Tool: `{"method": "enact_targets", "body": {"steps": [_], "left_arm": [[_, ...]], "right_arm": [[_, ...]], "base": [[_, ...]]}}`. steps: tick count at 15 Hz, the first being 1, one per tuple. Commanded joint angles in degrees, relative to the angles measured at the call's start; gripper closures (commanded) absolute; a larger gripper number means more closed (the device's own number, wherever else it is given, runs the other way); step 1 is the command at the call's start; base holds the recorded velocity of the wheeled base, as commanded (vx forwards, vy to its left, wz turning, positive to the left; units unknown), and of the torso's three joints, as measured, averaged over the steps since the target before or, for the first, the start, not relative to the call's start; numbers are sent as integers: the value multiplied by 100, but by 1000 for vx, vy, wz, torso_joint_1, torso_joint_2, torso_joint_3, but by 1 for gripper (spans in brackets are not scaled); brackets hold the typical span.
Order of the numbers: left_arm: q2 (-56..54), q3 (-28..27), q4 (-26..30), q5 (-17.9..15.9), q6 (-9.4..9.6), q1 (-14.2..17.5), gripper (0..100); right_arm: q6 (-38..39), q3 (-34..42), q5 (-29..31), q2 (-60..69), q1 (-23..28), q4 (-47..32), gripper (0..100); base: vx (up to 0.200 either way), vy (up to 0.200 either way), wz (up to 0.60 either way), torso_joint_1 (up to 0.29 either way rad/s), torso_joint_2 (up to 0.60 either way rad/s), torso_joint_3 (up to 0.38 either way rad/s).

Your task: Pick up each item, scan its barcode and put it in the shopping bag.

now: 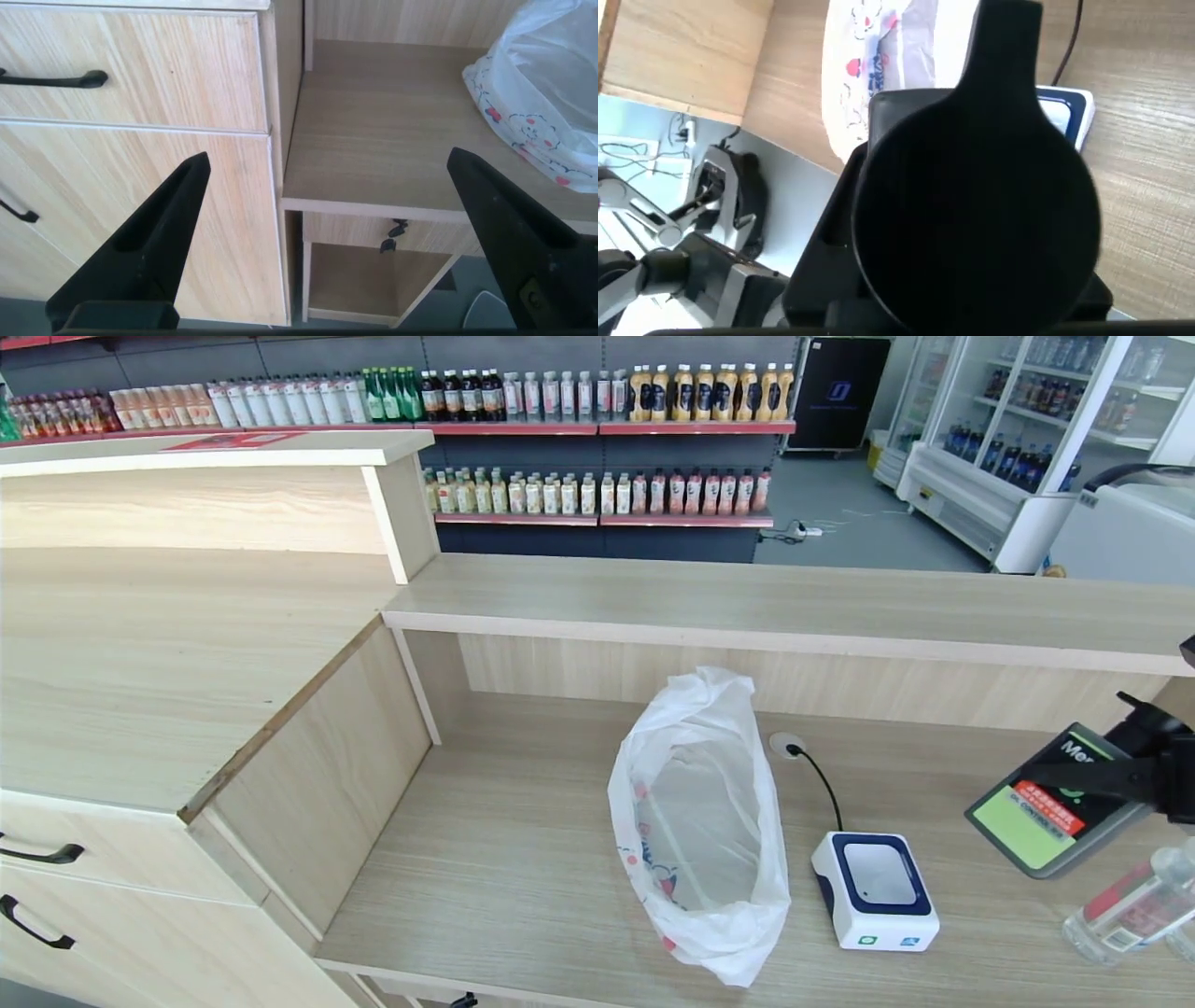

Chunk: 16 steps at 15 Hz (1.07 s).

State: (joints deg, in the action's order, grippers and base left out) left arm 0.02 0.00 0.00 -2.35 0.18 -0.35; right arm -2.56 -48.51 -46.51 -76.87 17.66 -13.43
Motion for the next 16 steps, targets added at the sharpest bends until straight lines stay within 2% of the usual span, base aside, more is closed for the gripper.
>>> {"method": "enact_targets", "body": {"steps": [1,3,9,13,16], "left_arm": [[6,0,0,-2,-1,0,0],[6,0,0,-2,-1,0,0],[6,0,0,-2,-1,0,0],[6,0,0,-2,-1,0,0],[6,0,0,-2,-1,0,0]], "right_arm": [[-227,25,-491,-671,431,7,100],[-649,61,-1027,-943,642,16,100],[-1625,518,-1387,-1304,1011,-36,100],[-2064,482,-1458,-1655,1134,-1,100],[-2328,333,-1748,-1937,1143,34,100]], "base": [[0,0,0,0,0,0],[0,0,0,0,0,0],[0,0,0,0,0,0],[0,0,0,0,0,0],[0,0,0,0,0,0]]}}
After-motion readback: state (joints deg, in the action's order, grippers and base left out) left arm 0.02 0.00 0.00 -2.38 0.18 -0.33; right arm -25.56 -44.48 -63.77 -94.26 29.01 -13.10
